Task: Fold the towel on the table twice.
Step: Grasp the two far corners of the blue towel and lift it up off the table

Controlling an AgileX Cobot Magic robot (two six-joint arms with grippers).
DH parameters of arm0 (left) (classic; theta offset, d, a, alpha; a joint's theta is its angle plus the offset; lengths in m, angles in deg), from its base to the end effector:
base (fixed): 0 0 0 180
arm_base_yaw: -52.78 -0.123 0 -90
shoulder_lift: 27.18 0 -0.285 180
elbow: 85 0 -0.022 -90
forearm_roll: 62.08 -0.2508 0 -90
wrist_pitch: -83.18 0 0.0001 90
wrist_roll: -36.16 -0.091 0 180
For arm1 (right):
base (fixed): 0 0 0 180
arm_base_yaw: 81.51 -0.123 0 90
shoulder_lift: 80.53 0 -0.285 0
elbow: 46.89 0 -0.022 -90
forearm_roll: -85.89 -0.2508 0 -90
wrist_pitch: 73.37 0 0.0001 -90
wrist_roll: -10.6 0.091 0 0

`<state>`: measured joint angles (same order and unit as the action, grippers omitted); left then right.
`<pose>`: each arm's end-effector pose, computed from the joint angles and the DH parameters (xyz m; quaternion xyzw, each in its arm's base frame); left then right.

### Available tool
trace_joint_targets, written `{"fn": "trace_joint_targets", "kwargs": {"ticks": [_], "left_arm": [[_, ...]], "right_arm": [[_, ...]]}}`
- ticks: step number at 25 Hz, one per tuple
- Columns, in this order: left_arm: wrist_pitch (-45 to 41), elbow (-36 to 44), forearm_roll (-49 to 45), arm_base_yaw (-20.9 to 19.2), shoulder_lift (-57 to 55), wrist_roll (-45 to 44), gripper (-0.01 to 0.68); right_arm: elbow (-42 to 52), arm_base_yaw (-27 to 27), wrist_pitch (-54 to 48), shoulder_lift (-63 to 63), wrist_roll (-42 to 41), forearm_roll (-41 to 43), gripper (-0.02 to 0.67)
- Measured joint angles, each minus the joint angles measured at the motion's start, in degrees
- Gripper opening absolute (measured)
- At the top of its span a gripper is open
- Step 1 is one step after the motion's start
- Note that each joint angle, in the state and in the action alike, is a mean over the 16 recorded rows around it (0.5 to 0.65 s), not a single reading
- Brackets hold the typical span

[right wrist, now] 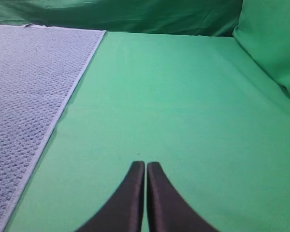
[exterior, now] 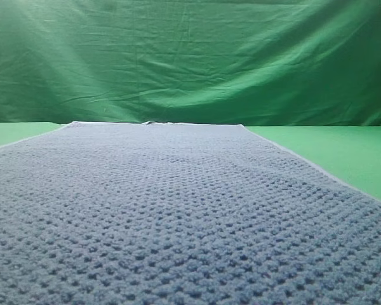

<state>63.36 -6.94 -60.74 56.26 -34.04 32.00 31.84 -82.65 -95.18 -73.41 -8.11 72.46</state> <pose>0.0527 -0.0039 0.1779 0.0465 0.7906 -0.0062 0.6106 0.0522 0.0089 0.1716 -0.0771 0.8004 0.0085 0.5944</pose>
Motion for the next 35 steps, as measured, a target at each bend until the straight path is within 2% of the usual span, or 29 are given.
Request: {"fn": "trace_joint_targets", "kwargs": {"ticks": [23, 35], "left_arm": [[0.87, 0.02, 0.55, 0.0, 0.0, 0.0, 0.0], [16.21, 0.1, 4.16, 0.0, 0.0, 0.03, 0.0]], "right_arm": [[0.0, 0.0, 0.3, 0.0, -0.97, -0.27, 0.0], [0.0, 0.0, 9.63, 0.0, -2.62, -2.99, 0.0]]}}
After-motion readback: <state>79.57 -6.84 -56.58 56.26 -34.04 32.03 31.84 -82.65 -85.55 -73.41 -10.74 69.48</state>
